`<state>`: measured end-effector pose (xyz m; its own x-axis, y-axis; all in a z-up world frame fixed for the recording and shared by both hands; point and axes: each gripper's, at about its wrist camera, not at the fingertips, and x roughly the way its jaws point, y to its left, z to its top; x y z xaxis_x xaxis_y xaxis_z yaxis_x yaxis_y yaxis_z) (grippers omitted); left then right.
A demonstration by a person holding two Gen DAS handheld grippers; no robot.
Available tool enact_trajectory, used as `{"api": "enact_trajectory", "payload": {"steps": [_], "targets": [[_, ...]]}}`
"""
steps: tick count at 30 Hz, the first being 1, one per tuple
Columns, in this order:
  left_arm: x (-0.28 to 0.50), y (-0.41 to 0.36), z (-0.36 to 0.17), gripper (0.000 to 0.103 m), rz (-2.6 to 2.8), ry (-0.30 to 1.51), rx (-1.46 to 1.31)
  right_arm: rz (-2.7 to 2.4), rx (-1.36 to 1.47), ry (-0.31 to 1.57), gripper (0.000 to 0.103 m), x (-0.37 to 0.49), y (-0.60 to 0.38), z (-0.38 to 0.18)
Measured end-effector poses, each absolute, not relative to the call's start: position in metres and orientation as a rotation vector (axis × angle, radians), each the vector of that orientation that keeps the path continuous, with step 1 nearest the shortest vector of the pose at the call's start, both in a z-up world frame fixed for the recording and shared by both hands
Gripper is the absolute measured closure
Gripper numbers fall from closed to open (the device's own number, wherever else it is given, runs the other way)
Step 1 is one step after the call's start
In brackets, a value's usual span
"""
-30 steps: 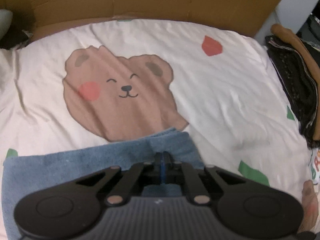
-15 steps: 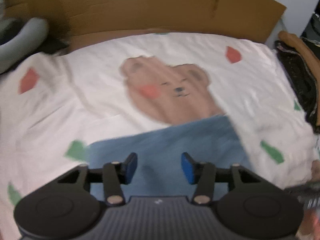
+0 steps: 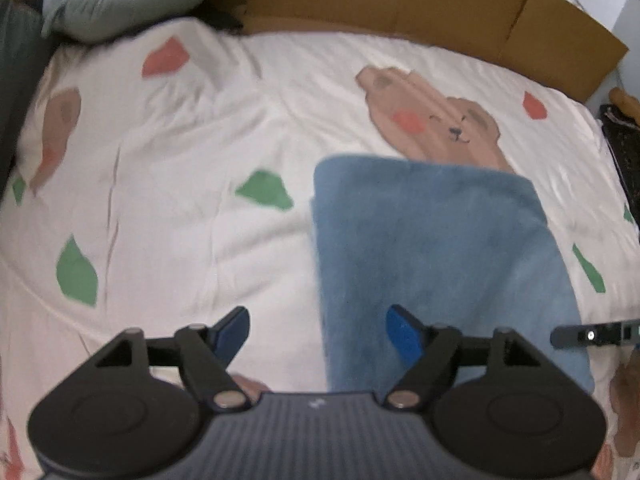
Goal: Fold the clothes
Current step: 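Close the left gripper on the folded jeans stack while the right gripper holds its edge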
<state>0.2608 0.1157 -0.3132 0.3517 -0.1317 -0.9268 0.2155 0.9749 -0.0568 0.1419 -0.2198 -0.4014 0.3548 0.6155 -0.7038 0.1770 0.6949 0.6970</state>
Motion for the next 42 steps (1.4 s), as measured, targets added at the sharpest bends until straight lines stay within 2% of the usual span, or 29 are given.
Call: {"api": "enact_trajectory", "payload": {"steps": [3, 7, 8, 11, 22, 42], "targets": [[0.257, 0.122, -0.321, 0.029, -0.233, 1.219, 0.01, 0.338, 0.774, 1.193, 0.078, 0.141, -0.219, -0.395], [0.259, 0.129, -0.331, 0.029, -0.253, 1.272, -0.09, 0.334, 0.766, 1.173, 0.082, 0.139, -0.219, -0.382], [0.258, 0.132, -0.333, 0.032, -0.255, 1.279, -0.116, 0.333, 0.76, 1.167, 0.083, 0.139, -0.219, -0.379], [0.256, 0.137, -0.337, 0.051, -0.28, 1.299, -0.212, 0.333, 0.759, 1.144, 0.085, 0.136, -0.221, -0.371], [0.242, 0.107, -0.343, 0.055, -0.388, 1.282, -0.301, 0.268, 0.739, 1.102, 0.086, 0.13, -0.259, -0.343], [0.232, 0.037, -0.357, 0.061, -0.561, 1.239, -0.449, 0.074, 0.681, 1.097, 0.086, 0.106, -0.342, -0.326]]}}
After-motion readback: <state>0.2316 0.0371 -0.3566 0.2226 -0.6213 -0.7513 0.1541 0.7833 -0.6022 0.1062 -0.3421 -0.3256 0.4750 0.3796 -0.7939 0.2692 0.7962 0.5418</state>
